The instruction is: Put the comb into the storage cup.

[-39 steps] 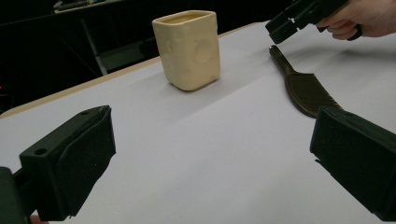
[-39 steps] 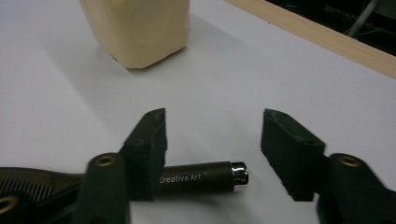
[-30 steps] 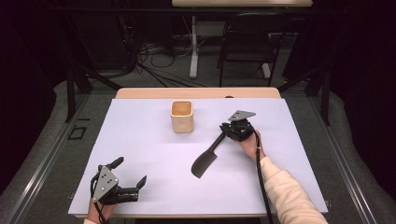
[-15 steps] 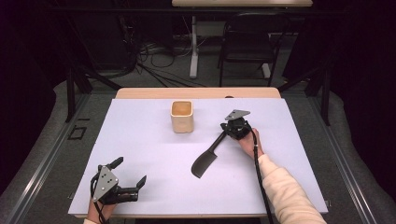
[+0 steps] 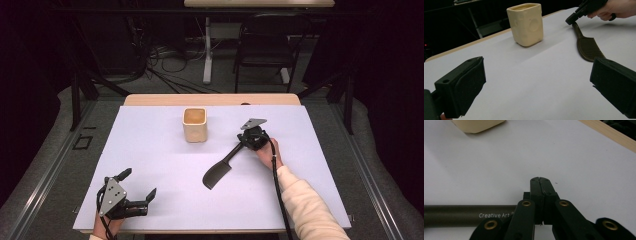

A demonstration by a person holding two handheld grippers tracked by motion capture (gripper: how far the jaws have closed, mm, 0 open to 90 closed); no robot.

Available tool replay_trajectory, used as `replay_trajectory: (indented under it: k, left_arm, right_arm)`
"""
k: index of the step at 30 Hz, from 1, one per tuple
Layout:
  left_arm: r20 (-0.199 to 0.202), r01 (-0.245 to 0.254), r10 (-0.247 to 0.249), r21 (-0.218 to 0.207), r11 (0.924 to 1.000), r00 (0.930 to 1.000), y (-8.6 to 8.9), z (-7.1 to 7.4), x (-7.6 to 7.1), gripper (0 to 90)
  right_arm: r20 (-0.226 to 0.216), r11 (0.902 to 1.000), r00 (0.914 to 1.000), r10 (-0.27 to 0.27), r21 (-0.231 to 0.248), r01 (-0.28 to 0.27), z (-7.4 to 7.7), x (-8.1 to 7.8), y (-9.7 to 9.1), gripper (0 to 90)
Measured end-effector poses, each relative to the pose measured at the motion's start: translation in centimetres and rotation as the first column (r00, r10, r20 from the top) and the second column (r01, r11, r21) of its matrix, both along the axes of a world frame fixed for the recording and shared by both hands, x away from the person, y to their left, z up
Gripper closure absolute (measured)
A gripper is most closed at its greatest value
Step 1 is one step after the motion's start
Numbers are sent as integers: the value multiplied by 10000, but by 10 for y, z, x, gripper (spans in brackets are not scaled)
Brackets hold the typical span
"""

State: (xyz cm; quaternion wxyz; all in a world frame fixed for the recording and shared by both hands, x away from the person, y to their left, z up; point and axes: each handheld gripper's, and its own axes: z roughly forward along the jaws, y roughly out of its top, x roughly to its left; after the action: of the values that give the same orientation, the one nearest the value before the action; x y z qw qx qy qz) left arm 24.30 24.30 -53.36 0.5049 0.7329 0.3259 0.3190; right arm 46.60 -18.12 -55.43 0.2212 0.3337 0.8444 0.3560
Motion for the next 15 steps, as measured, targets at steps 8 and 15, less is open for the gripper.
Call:
replay_trajectory:
  k: [8,15]
  left_arm:
    - [18,-17,17,35,10000,10000,0,0,0,2]
    - [28,-51,51,10,10000,10000,1,0,0,2]
  right_arm:
    - [-424,9997,9989,-209,-164,202,0,-2,-3,895]
    - [-659,9991,9974,-290,-341,268,3,-7,-7,891]
